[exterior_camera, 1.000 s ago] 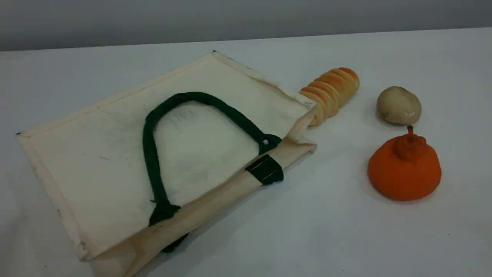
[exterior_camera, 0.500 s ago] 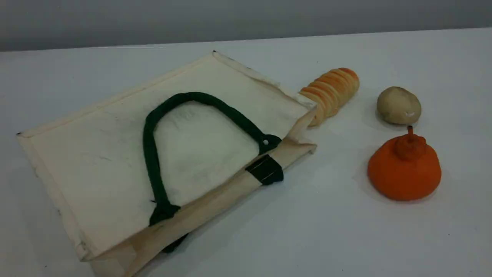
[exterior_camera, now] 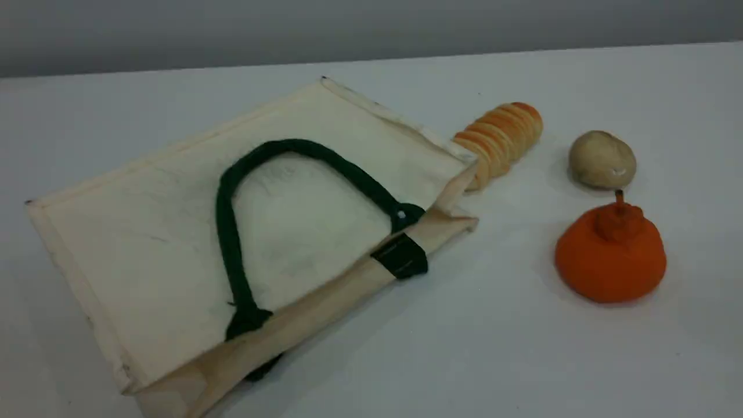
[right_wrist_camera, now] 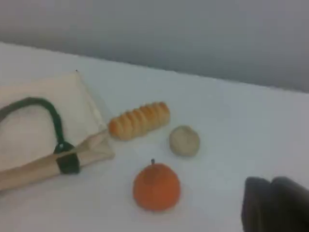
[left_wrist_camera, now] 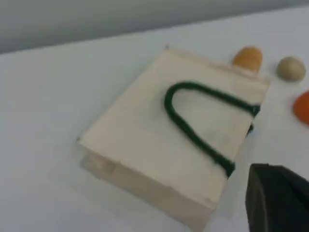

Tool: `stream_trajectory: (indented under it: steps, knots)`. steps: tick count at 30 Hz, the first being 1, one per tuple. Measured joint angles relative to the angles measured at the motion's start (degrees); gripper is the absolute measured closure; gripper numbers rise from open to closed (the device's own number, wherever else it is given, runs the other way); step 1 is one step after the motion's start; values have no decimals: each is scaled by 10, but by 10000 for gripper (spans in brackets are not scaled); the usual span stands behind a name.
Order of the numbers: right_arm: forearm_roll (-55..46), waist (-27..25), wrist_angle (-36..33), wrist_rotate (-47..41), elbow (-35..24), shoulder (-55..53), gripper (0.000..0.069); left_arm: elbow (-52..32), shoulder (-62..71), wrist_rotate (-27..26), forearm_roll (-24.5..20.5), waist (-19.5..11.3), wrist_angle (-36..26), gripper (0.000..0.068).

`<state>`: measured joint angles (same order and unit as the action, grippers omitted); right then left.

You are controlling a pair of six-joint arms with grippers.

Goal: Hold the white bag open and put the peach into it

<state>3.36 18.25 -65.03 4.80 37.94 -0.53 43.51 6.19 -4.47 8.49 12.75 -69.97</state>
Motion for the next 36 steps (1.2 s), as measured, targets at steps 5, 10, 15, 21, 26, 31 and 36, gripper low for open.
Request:
stream_trajectory:
  steps: [5,10,15,21,26,31,36]
  knots:
    - [7,0,3,6,-61,6,673,-42,-1,-2,8,0,1,671]
    - [12,0,32,9,-80,5,671,-75,-1,-2,8,0,2,670]
    - [12,0,29,9,-83,5,667,-106,-1,-14,9,0,3,669]
    - [17,0,41,9,-89,5,663,-126,-1,-43,10,0,35,667]
    - [17,0,41,9,-89,5,663,-127,-1,-60,3,0,51,666]
    - [17,0,40,9,-89,5,661,-145,-1,-60,-12,0,77,666]
    - [15,0,40,9,-89,5,658,-145,-1,-60,-12,0,78,665]
